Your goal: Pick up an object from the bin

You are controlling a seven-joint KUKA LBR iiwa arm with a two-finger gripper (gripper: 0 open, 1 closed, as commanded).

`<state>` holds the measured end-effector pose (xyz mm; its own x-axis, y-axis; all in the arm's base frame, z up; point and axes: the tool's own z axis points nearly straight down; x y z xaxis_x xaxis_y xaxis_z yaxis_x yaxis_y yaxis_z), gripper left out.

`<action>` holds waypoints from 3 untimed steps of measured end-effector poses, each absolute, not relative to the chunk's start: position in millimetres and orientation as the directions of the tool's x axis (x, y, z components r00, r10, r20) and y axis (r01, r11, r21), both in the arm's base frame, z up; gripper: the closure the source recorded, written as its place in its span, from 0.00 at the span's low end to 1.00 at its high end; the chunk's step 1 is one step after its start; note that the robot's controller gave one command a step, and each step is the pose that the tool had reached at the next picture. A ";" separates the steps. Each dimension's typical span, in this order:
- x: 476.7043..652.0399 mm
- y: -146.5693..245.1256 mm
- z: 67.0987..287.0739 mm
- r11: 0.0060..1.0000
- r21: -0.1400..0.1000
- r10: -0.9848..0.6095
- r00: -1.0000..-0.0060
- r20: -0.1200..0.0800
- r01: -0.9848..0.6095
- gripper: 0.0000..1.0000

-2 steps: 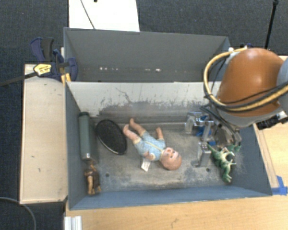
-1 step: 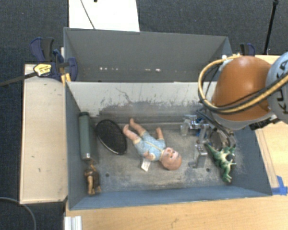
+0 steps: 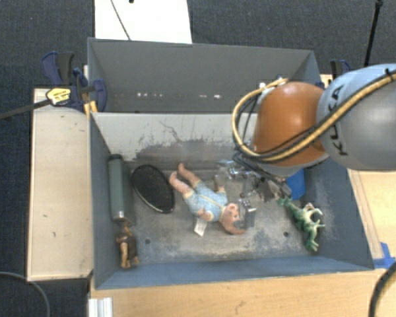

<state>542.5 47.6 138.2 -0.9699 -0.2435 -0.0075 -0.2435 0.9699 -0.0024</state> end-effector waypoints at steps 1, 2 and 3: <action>550.7 88.7 100.5 0.945 0.000 -0.327 -0.945 -0.001 -0.327 0.00; 551.7 96.6 93.4 0.941 0.001 -0.338 -0.941 0.000 -0.338 0.00; 568.7 43.0 96.5 0.871 -0.001 -0.491 -0.871 -0.003 -0.491 1.00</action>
Offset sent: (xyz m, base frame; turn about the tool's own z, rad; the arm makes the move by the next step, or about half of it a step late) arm 0.0207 0.0447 -0.0148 0.1088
